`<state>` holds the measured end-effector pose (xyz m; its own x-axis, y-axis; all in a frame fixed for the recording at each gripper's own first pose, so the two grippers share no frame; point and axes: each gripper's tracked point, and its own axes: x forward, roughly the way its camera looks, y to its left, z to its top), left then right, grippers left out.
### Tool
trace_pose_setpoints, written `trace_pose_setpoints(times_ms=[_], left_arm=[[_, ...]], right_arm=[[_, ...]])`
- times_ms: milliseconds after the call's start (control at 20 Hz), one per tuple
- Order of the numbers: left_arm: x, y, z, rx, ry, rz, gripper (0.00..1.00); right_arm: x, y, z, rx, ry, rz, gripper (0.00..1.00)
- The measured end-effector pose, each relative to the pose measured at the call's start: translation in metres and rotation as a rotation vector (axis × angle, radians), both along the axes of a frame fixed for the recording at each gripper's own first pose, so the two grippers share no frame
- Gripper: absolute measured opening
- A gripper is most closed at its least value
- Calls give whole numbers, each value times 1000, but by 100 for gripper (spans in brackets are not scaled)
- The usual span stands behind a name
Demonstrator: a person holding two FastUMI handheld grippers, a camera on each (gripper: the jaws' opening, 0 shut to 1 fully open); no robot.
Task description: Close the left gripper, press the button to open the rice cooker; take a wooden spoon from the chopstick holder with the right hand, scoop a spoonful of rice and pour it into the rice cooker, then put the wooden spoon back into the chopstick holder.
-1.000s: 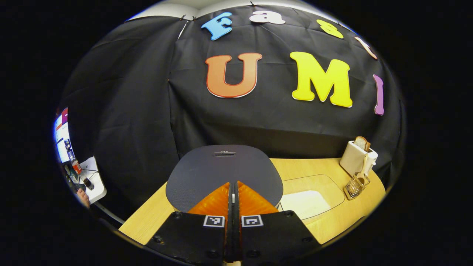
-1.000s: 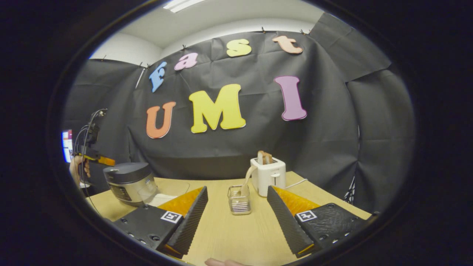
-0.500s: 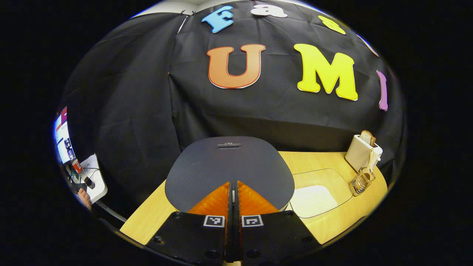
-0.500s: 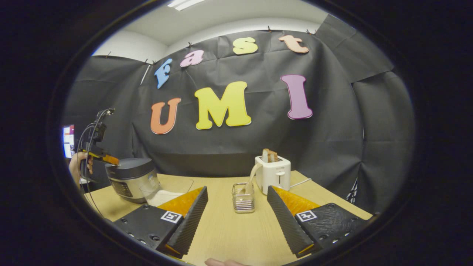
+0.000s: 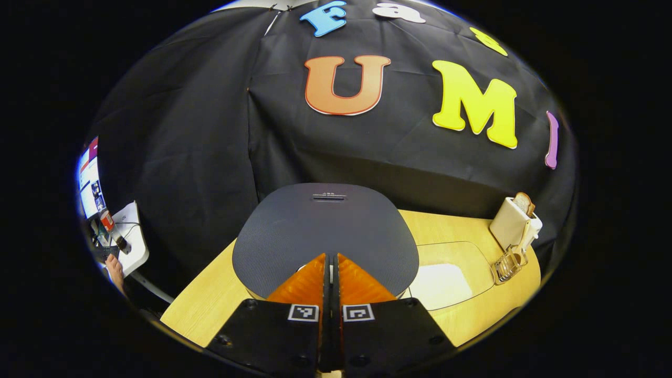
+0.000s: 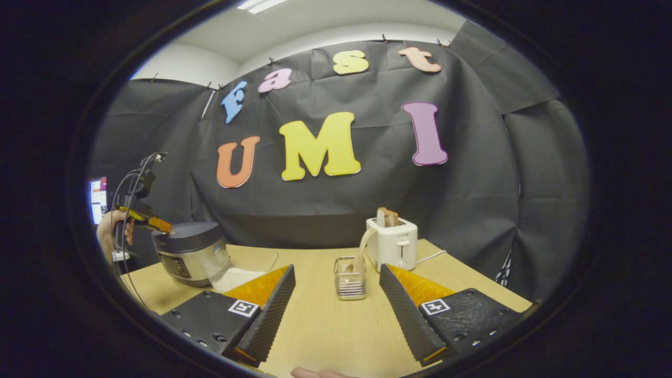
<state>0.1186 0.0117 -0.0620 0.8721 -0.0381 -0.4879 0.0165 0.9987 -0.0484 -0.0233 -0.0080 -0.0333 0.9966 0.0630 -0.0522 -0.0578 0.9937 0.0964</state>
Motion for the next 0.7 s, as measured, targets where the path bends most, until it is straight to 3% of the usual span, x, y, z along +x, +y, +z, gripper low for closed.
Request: trace_pose_setpoints(times_ms=[50, 100, 200, 250, 300, 400, 550, 600, 700], left_arm=[[0, 1, 0, 13, -16, 12, 3], [-4, 0, -3, 30, -7, 20, 3], [-6, -1, -3, 40, -21, 19, 3], [-4, -1, -1, 23, -27, 18, 3], [-7, -2, -2, 6, -22, 18, 3], [-6, -2, 0, -10, -27, 14, 3], [-5, -3, 15, -46, -66, 2, 3], [-2, -3, 24, -62, -110, -3, 3], [0, -2, 56, -101, -233, -18, 3]], right_arm=[[-1, 0, 1, 0, 1, -1, 92], [-3, 2, 1, 0, 0, 2, 96], [-5, 4, 5, -4, -10, 8, 92], [-7, 5, 7, -5, -16, 12, 96], [-9, 7, 7, -6, -20, 15, 92], [-10, 10, 9, -10, -22, 23, 96], [-12, 10, 12, -15, -18, 16, 92], [-12, 11, 12, -14, -17, 12, 96], [-16, 12, 16, -17, -19, 8, 92]])
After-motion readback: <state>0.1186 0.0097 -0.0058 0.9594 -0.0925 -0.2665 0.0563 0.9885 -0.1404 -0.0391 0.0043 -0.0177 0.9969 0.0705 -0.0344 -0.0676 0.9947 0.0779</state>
